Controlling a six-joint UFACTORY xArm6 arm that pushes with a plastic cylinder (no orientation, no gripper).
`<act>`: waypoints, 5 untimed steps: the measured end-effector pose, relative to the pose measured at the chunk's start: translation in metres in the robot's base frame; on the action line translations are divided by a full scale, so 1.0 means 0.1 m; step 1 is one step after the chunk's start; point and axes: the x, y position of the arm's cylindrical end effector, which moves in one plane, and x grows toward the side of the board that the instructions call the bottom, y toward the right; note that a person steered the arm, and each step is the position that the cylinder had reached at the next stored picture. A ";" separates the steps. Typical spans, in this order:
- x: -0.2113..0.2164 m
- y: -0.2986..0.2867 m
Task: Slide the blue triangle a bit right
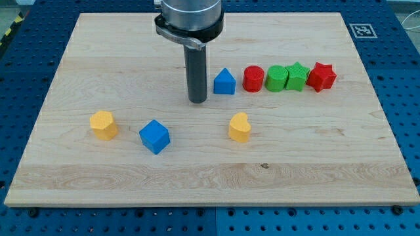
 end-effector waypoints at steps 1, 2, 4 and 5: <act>-0.02 0.15; -0.02 0.35; -0.02 0.73; 0.02 0.75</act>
